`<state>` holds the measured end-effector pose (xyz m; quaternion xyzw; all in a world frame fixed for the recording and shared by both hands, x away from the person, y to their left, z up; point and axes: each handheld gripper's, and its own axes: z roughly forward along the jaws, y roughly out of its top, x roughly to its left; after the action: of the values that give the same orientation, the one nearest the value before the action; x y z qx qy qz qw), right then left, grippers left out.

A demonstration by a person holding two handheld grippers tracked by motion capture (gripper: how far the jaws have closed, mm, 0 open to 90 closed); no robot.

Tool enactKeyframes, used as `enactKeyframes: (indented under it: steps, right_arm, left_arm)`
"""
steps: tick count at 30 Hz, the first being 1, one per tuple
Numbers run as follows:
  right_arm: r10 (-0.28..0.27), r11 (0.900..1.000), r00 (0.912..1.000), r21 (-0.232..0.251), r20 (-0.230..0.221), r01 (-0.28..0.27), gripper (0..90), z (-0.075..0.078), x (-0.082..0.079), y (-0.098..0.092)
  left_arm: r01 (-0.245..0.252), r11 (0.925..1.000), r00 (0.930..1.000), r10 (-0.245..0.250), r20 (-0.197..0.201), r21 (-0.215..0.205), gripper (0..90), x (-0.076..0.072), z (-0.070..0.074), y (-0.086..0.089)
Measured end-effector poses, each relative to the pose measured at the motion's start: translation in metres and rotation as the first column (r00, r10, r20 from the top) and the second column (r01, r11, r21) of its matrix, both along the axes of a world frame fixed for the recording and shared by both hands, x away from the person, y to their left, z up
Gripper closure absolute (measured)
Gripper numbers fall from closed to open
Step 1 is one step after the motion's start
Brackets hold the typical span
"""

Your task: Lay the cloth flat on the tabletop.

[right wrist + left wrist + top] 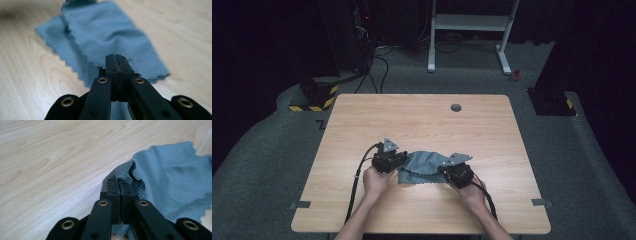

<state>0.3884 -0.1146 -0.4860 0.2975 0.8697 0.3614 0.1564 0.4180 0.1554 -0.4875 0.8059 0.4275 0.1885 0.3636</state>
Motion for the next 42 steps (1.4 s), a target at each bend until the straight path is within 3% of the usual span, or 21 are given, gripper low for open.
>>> enactKeyframes:
  steps: [2, 3, 7, 8, 9, 11, 17, 18, 20, 21, 24, 25, 26, 27, 31, 33, 37, 40, 42]
  right_arm:
    - [-0.009, 1.0, 1.0, 0.006, 0.004, 0.009, 89.8, 0.004, 0.002, -0.002]
    - [-0.046, 0.999, 0.9988, 0.021, 0.015, 0.046, 89.9, 0.01, 0.01, -0.007]
    - [-0.096, 0.995, 0.9953, 0.02, 0.014, 0.095, 90.0, 0.013, 0.021, -0.012]
    - [-0.112, 0.994, 0.9936, 0.019, 0.014, 0.112, 90.0, 0.013, 0.026, -0.014]
    - [-0.137, 0.99, 0.9906, 0.027, 0.01, 0.136, 90.0, 0.014, 0.032, -0.017]
    - [-0.173, 0.985, 0.9848, 0.005, 0.017, 0.173, 90.0, 0.012, 0.046, -0.02]
    - [-0.256, 0.967, 0.9667, -0.027, -0.012, 0.255, 90.0, 0.008, 0.073, -0.024]
    - [-0.256, 0.967, 0.9667, -0.027, -0.012, 0.255, 90.0, 0.008, 0.073, -0.024]
    - [-0.285, 0.958, 0.9582, -0.045, -0.024, 0.284, 89.9, 0.006, 0.081, -0.023]
    - [-0.3, 0.953, 0.9532, -0.048, -0.034, 0.299, 89.5, 0.004, 0.088, -0.021]
    - [-0.313, 0.949, 0.9487, -0.057, -0.047, 0.31, 89.3, -0.001, 0.093, -0.02]
    - [-0.324, 0.945, 0.9442, -0.081, -0.062, 0.318, 89.1, -0.006, 0.098, -0.02]
    - [-0.346, 0.937, 0.9342, -0.08, -0.085, 0.34, 88.0, -0.012, 0.103, -0.022]
    - [-0.354, 0.935, 0.9302, -0.071, -0.096, 0.348, 86.9, -0.013, 0.104, -0.023]
    - [-0.338, 0.941, 0.9373, -0.032, -0.085, 0.337, 82.2, -0.007, 0.099, -0.024]
    - [-0.306, 0.952, 0.9505, 0.012, -0.054, 0.307, 78.6, 0.002, 0.086, -0.025]
    - [-0.268, 0.961, 0.9631, 0.057, -0.029, 0.269, 78.2, 0.009, 0.067, -0.032]
    - [-0.223, 0.97, 0.9745, 0.092, -0.029, 0.224, 79.4, 0.01, 0.049, -0.039]
    - [-0.178, 0.981, 0.9831, 0.075, -0.043, 0.181, 79.2, 0.005, 0.038, -0.04]
  left_arm:
    - [-0.002, 1.0, 1.0, 0.002, 0.002, -0.002, 88.5, 0.003, 0.002, 0.002]
    - [-0.011, 0.9999, 0.9999, 0.011, -0.001, -0.005, 88.6, 0.006, 0.003, 0.003]
    - [-0.036, 0.9993, 0.9993, 0.036, 0.001, 0.007, 88.7, 0.016, 0.002, 0.007]
    - [-0.052, 0.9987, 0.9984, 0.052, -0.024, -0.002, 88.7, 0.021, -0.002, 0.009]
    - [-0.065, 0.9978, 0.9966, 0.066, -0.049, 0.014, 88.7, 0.026, -0.005, 0.011]
    - [-0.099, 0.9945, 0.993, 0.101, -0.061, 0.034, 88.5, 0.034, -0.009, 0.013]
    - [-0.137, 0.9896, 0.988, 0.14, -0.065, 0.043, 88.1, 0.049, -0.009, 0.012]
    - [-0.144, 0.9889, 0.9872, 0.146, -0.064, 0.036, 88.1, 0.052, -0.008, 0.01]
    - [-0.159, 0.9868, 0.9849, 0.161, -0.064, 0.029, 87.6, 0.056, -0.01, 0.009]
    - [-0.161, 0.9856, 0.9843, 0.164, -0.066, 0.052, 84.5, 0.059, -0.014, 0.006]
    - [-0.165, 0.9838, 0.9819, 0.171, -0.083, 0.069, 83.0, 0.062, -0.021, 0.006]
    - [-0.168, 0.9835, 0.9807, 0.174, -0.09, 0.067, 81.7, 0.062, -0.022, 0.006]
    - [-0.172, 0.9827, 0.9796, 0.178, -0.093, 0.068, 76.1, 0.062, -0.023, 0.008]
    - [-0.175, 0.9823, 0.9794, 0.18, -0.091, 0.068, 73.3, 0.06, -0.023, 0.008]
    - [-0.152, 0.9866, 0.9867, 0.155, -0.048, 0.059, 63.0, 0.049, -0.014, 0.01]
    - [-0.128, 0.9914, 0.9913, 0.129, -0.027, 0.027, 59.0, 0.037, -0.005, 0.013]
    - [-0.068, 0.9974, 0.9976, 0.067, -0.014, -0.023, 57.8, 0.011, -0.002, 0.016]
    - [-0.006, 1.0, 1.0, 0.006, -0.005, -0.004, 59.1, -0.013, -0.007, 0.012]
    - [0.034, 0.9994, 0.9993, -0.034, -0.015, 0.0, 59.0, -0.027, -0.011, 0.009]
